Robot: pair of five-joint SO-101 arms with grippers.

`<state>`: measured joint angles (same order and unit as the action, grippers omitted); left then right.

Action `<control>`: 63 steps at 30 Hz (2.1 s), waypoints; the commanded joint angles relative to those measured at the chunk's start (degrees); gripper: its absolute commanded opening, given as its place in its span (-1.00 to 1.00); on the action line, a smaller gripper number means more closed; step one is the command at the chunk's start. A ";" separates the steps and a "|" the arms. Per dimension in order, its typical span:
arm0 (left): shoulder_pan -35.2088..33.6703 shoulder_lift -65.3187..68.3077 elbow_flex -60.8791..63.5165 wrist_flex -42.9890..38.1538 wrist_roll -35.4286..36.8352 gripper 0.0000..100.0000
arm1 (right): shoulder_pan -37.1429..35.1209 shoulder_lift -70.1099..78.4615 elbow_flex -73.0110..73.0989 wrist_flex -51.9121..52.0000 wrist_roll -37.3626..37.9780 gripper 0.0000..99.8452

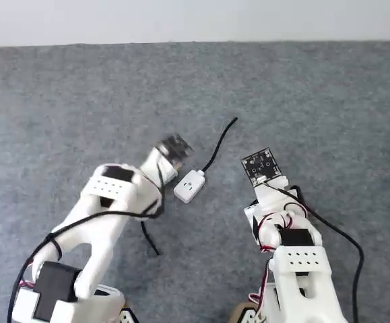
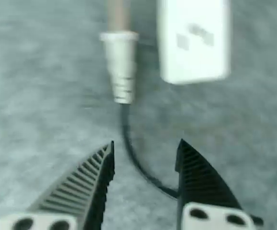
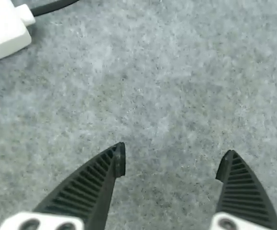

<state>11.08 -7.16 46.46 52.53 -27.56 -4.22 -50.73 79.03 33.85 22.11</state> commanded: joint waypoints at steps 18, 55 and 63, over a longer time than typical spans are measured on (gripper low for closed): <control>-3.78 -2.29 1.36 -8.26 -5.80 -0.60 | 0.04 -0.31 -0.26 -1.01 -0.18 -0.37; -1.23 21.63 -24.04 6.86 3.16 -0.94 | 0.04 -0.31 -0.26 -1.01 -0.18 -0.37; -4.57 21.63 -25.01 7.21 3.25 -0.98 | 0.04 -0.31 -0.26 -1.01 -0.18 -0.37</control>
<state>8.79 14.73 23.87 59.65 -25.27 -4.13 -50.73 79.03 33.85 22.11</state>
